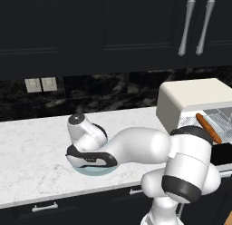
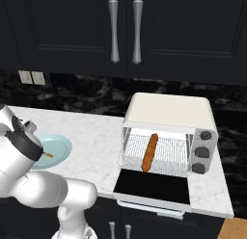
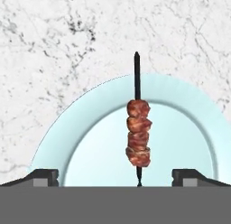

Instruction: Pick up the kebab skewer and baguette bread, and place them inside the toaster oven. Close the toaster oven door and start by setting the timer.

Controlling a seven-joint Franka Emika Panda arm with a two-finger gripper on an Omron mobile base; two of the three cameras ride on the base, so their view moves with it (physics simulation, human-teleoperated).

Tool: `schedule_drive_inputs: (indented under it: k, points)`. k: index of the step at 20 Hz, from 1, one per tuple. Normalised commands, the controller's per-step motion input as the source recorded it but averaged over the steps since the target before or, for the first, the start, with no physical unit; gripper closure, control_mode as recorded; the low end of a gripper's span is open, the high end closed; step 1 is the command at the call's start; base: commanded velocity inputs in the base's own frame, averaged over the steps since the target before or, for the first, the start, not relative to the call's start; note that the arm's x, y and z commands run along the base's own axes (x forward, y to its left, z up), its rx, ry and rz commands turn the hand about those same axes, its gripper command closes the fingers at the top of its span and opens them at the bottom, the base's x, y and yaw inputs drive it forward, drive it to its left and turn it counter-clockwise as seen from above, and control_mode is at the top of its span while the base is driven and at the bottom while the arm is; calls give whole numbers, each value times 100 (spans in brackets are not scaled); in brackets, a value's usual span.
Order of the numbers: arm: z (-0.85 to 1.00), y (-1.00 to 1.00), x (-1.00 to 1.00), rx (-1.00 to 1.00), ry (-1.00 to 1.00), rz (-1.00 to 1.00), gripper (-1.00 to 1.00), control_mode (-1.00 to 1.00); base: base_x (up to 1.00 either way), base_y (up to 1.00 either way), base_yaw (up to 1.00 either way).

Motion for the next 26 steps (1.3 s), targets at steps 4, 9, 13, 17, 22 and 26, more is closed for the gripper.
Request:
schedule_drive_inputs:
  k: [4,9,13,17,22,26]
  points:
    - [-20,0,10,0,0,1,-100,-100,0,0,0]
    - [-8,0,12,0,0,2,-100,-100,0,0,0]
    - [-9,0,12,0,0,2,-100,-100,0,0,0]
    - [-22,3,5,0,0,1,-100,-100,0,0,0]
    - [-15,0,16,0,0,1,-100,-100,0,0,0]
    - [-6,0,21,0,0,1,-100,-100,0,0,0]
